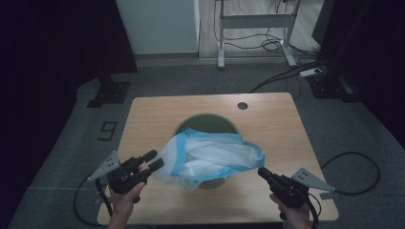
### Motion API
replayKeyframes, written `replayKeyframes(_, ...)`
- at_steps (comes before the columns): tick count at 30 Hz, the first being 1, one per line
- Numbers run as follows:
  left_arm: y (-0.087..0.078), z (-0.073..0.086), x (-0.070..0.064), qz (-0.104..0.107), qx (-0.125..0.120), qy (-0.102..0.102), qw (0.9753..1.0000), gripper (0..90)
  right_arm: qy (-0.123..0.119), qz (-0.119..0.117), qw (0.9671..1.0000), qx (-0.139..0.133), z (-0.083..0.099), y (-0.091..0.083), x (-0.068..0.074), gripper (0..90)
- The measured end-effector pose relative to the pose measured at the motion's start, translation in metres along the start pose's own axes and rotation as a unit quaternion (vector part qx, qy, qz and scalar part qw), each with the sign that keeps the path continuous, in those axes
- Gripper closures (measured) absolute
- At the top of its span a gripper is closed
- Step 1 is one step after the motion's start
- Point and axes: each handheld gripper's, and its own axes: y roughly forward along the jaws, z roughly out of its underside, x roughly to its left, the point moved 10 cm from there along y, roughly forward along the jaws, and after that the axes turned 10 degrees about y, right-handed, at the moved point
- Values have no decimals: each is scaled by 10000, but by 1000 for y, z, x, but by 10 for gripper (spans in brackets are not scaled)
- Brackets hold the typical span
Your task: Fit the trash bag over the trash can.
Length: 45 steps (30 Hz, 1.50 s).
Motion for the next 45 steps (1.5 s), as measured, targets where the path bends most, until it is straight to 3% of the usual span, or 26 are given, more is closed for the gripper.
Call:
replayKeyframes(4,3,-17,4,28,21,9,10000,451,-90,39,9999,25,0,2,0,891)
replayKeyframes(9,16,-32,16,62,243,-3,9997,421,-176,66,9998,35,-1,5,1,891)
replayKeyframes(13,32,-40,22,280,434,-46,9987,412,-229,68,9997,32,-1,5,2,891)
replayKeyframes(18,52,-40,25,503,779,-51,9957,404,-253,75,9996,22,-1,6,2,891)
replayKeyframes(27,75,-32,26,427,1144,55,9925,423,-279,90,9996,30,-1,5,1,891)
replayKeyframes(30,81,-28,26,299,1335,203,9904,487,-285,93,9995,28,-1,5,1,891)
replayKeyframes(34,89,-21,23,261,1602,405,9859,695,-290,87,9995,19,-1,5,2,891)
replayKeyframes(36,91,-16,23,209,1750,528,9829,774,-294,75,9995,19,-1,5,3,891)
replayKeyframes(39,91,-11,21,207,1847,607,9807,865,-321,61,9995,4,0,4,4,891)
replayKeyframes(42,89,-11,19,173,1832,693,9805,887,-344,62,9994,3,1,1,4,891)
replayKeyframes(45,86,-14,18,170,1717,672,9827,900,-346,67,9994,-1,2,-1,4,891)
